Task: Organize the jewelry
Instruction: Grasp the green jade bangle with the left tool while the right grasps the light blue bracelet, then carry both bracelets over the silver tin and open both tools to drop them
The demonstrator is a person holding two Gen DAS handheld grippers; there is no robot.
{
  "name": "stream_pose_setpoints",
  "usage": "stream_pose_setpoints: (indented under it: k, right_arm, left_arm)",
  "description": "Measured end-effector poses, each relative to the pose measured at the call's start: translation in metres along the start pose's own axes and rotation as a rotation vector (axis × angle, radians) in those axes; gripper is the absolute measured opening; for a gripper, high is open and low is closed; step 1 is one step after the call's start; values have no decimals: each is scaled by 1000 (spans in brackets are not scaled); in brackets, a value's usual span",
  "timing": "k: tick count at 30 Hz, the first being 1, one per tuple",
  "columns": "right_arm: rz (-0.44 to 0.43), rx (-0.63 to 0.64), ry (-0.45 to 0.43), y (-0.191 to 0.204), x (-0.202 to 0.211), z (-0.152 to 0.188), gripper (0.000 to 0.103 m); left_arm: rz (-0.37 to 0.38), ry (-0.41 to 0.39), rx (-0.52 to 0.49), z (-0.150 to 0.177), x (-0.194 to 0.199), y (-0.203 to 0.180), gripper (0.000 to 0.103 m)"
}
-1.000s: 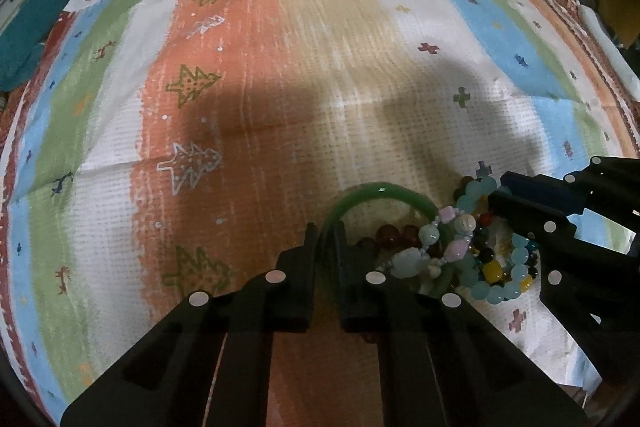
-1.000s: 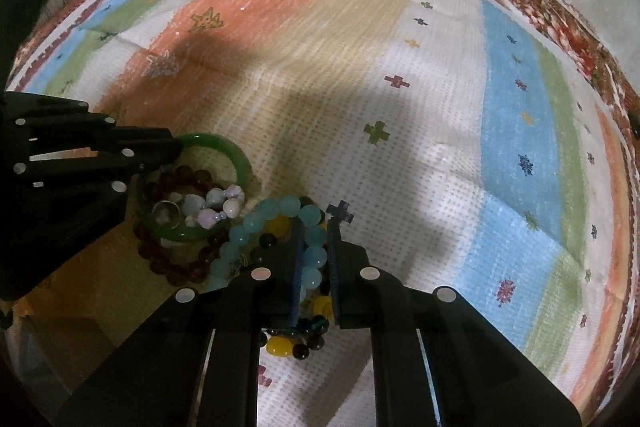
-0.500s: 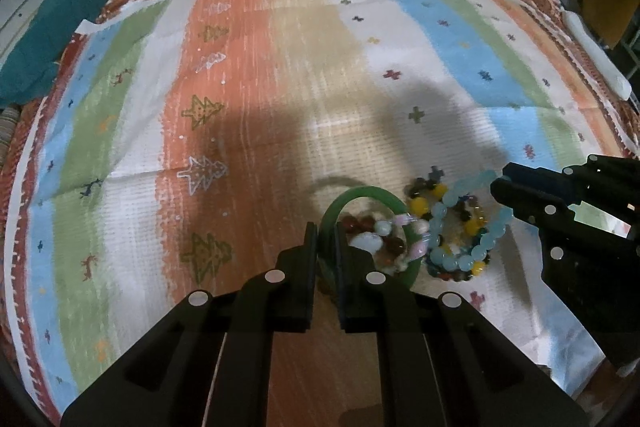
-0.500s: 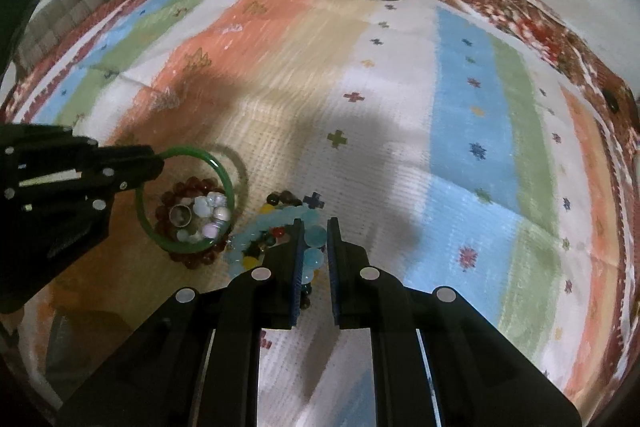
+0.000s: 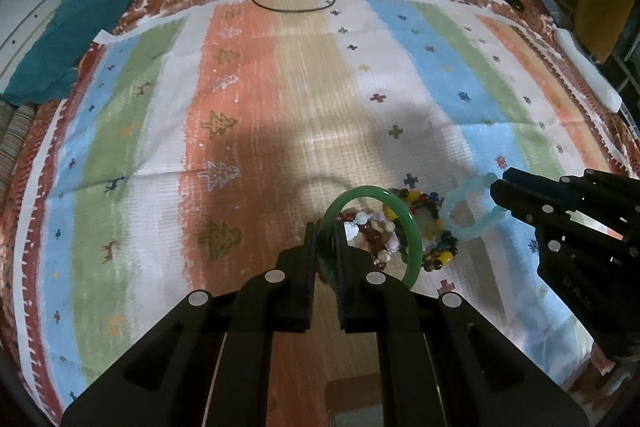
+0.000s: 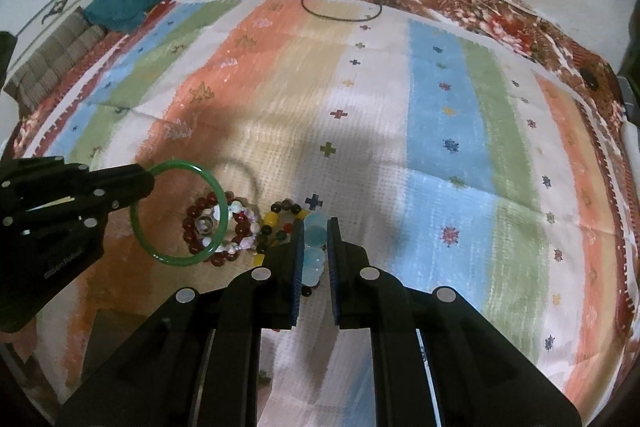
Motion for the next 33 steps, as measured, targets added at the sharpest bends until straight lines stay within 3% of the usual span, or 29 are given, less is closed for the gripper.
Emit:
stream_pose_setpoints:
  k: [13,33]
  right_arm:
    - [-30,-64,-76,4,41,12,12]
    - [-89,-33,-132,21,93,52,12]
  left_arm:
    - [7,-70,20,15,45,-8,8]
    - [14,-111,13,59,86,-18,8]
Point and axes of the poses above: each gripper's, at about its wrist camera, not at the fingertips, and x roughly against the way its jaws point, y to its left, z to its underside, the point moved 6 cm from there along -x, roughly the way its jaws point, and after that the axes turned 12 degrees about -x, right-handed, at the moved point
